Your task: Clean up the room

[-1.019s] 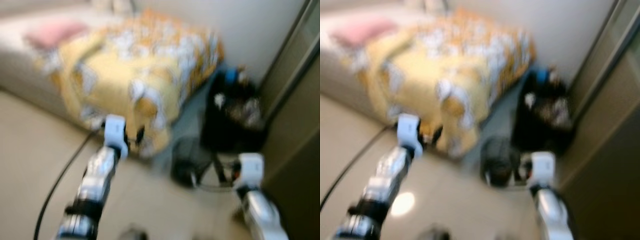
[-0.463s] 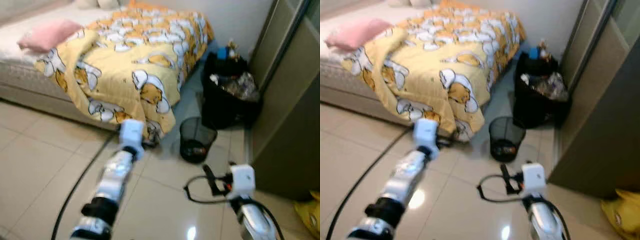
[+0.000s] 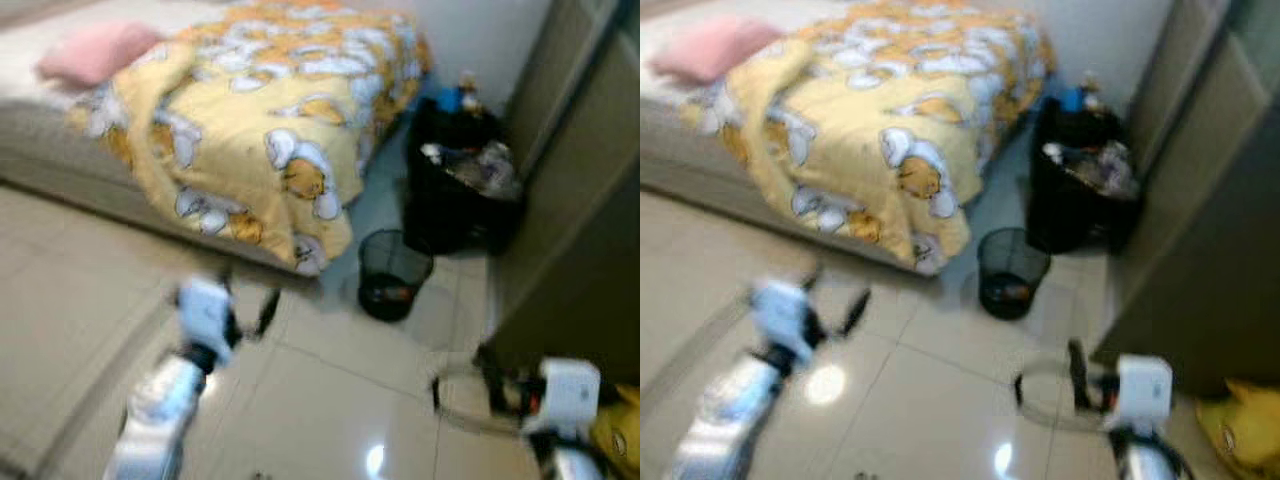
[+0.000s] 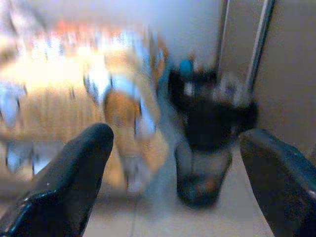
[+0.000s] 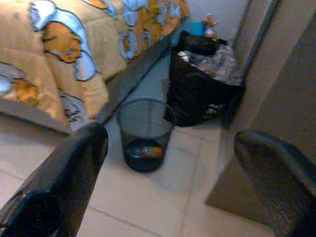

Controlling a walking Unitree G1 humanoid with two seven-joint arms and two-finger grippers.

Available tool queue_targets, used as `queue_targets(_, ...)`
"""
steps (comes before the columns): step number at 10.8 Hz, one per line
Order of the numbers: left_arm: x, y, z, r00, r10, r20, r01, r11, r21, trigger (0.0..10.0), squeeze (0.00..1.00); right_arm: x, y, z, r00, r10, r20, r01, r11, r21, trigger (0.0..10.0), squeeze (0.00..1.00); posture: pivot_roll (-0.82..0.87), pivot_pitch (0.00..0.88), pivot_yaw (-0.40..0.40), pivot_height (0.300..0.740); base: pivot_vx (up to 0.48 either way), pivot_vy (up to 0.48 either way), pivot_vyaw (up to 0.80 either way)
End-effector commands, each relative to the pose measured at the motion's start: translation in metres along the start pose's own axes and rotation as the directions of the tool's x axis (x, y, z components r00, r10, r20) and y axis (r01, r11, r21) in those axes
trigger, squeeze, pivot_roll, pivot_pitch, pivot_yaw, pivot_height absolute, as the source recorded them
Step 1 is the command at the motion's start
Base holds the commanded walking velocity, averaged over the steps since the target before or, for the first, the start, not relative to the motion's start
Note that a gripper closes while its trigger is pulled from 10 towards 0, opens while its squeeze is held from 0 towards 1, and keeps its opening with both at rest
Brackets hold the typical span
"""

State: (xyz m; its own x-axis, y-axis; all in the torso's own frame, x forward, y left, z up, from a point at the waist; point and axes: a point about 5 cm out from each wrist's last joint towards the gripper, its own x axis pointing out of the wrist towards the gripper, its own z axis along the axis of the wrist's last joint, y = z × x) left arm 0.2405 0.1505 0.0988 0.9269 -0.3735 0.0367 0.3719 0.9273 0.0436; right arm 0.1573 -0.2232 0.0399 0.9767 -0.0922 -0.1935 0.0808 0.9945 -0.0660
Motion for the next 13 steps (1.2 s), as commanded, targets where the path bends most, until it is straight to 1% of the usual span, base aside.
queue_targets(1,0.005,-0.007,0.007,1.0,-0.018,0.016,0.018,1.0,-0.015,10.0,0.0,0.002,0.001,0.006,1.0,0.005,0.031,-0.005,1.0,-0.003,10.0,0.0,-0.04,0.0,0.002,0.732,0.0,0.0,0.0)
queue_targets(2,0.014,0.0,-0.002,0.991,0.118,-0.057,-0.121,0.991,-0.051,10.0,0.0,0.009,0.012,0.009,0.998,0.028,0.051,-0.029,0.999,0.022,10.0,0.0,-0.04,0.0,-0.001,0.732,0.428,0.0,0.0)
queue_targets(3,0.016,0.002,-0.008,0.986,0.139,-0.094,-0.146,0.986,-0.081,10.0,0.0,0.011,0.016,0.01,0.998,0.031,0.05,-0.033,0.999,0.035,10.0,0.0,-0.04,0.0,-0.006,0.732,0.431,0.0,0.0)
queue_targets(4,0.017,0.004,-0.015,0.979,0.143,-0.143,-0.156,0.984,-0.086,10.0,0.0,0.014,0.02,0.009,0.998,0.039,0.041,-0.041,0.998,0.044,10.0,0.0,-0.05,0.0,-0.006,0.732,0.442,0.0,0.0)
queue_targets(5,0.02,0.005,-0.021,0.973,0.158,-0.171,-0.175,0.98,-0.092,10.0,0.0,0.017,0.02,0.008,0.998,0.044,0.036,-0.046,0.998,0.042,10.0,0.0,-0.05,0.0,-0.012,0.732,0.442,0.0,0.0)
queue_targets(6,0.026,0.007,-0.025,0.965,0.18,-0.19,-0.196,0.978,-0.066,10.0,0.0,0.021,0.019,0.005,0.997,0.065,0.031,-0.066,0.997,0.028,10.0,0.0,-0.05,0.0,-0.023,0.732,0.45,0.0,0.0)
queue_targets(7,0.03,0.008,-0.029,0.959,0.2,-0.202,-0.217,0.974,-0.068,10.0,0.0,0.025,0.017,0.004,0.998,0.058,0.03,-0.059,0.998,0.029,10.0,0.0,-0.05,0.0,-0.029,0.732,0.45,0.0,0.0)
queue_targets(8,0.031,0.008,-0.03,0.957,0.201,-0.209,-0.219,0.974,-0.065,10.0,0.0,0.027,0.016,0.004,0.998,0.06,0.032,-0.061,0.998,0.028,10.0,0.0,-0.06,0.0,-0.036,0.732,0.45,0.0,0.0)
queue_targets(10,0.036,0.013,-0.031,0.954,0.201,-0.22,-0.219,0.974,-0.058,10.0,0.0,0.036,0.015,0.005,0.997,0.064,0.036,-0.065,0.998,0.024,10.0,0.0,-0.05,0.0,-0.038,0.732,0.45,0.0,0.0)
queue_targets(11,0.041,0.014,-0.029,0.957,0.202,-0.207,-0.217,0.975,-0.048,10.0,0.0,0.041,0.016,0.007,0.997,0.056,0.047,-0.058,0.998,0.039,10.0,0.0,-0.04,0.0,-0.028,0.732,0.45,0.0,0.0)
queue_targets(12,0.045,0.013,-0.023,0.965,0.196,-0.176,-0.206,0.978,-0.043,10.0,0.0,0.042,0.013,0.007,0.998,0.033,0.048,-0.036,0.997,0.066,10.0,0.0,-0.02,0.0,-0.04,0.732,0.45,0.0,0.0)
queue_targets(13,0.046,0.012,-0.019,0.97,0.19,-0.152,-0.199,0.979,-0.047,10.0,0.0,0.04,0.012,0.005,0.999,0.027,0.04,-0.03,0.996,0.083,10.0,0.0,-0.02,0.0,-0.042,0.732,0.45,0.0,0.0)
